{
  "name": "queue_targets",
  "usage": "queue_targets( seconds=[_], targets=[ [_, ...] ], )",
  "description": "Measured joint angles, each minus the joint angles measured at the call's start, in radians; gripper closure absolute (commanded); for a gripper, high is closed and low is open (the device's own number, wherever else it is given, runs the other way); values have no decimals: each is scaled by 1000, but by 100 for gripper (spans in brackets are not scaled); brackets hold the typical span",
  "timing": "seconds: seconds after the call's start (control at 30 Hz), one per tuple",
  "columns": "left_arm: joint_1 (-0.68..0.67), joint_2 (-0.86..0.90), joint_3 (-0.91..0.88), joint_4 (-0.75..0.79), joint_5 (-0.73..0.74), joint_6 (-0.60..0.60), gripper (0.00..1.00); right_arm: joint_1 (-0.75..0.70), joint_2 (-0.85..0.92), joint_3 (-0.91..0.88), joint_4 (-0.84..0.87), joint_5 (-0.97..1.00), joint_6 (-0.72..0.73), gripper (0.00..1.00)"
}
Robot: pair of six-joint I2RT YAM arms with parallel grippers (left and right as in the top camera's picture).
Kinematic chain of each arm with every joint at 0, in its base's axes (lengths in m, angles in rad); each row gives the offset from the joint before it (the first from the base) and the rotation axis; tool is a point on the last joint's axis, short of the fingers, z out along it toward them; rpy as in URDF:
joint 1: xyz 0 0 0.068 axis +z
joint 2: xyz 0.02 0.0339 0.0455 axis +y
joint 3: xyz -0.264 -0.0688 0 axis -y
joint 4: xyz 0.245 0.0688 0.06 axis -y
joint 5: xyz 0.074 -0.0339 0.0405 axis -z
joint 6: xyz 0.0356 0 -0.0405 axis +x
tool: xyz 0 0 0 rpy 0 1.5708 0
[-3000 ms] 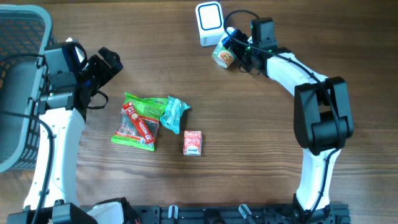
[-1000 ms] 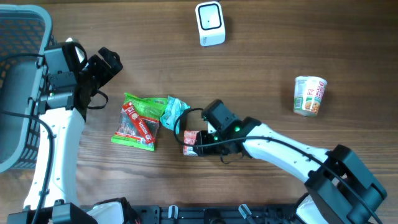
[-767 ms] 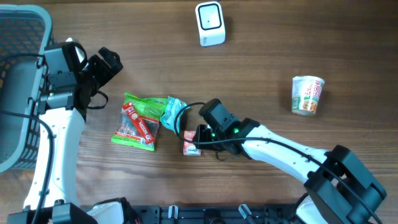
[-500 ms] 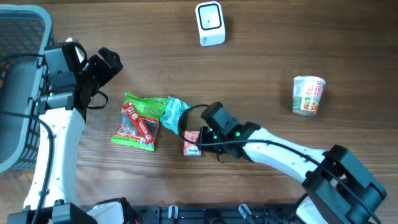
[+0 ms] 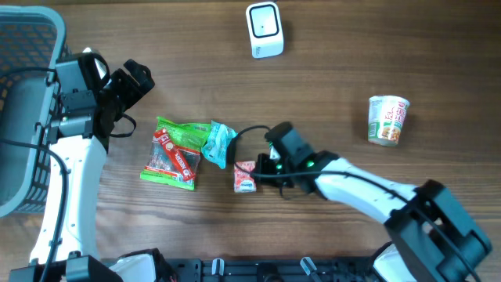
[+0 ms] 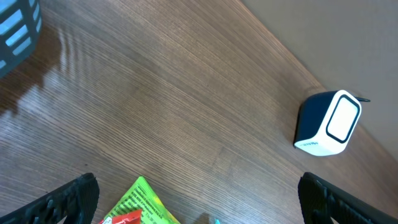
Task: Scan the item barcode
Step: 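Grasp the small red box with the right gripper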
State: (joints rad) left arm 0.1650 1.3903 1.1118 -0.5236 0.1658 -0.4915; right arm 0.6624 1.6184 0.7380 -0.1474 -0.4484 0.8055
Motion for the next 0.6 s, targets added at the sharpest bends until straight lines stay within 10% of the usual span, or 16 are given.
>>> queue_targets(
  seconds=[0.3, 0.6],
  targets=[
    [0, 0, 0, 0, 0, 0, 0, -595, -121, -3, 3, -1023, -474, 96],
    [0, 0, 0, 0, 0, 0, 0, -605, -184, -3, 3, -1111, -433, 96]
  ],
)
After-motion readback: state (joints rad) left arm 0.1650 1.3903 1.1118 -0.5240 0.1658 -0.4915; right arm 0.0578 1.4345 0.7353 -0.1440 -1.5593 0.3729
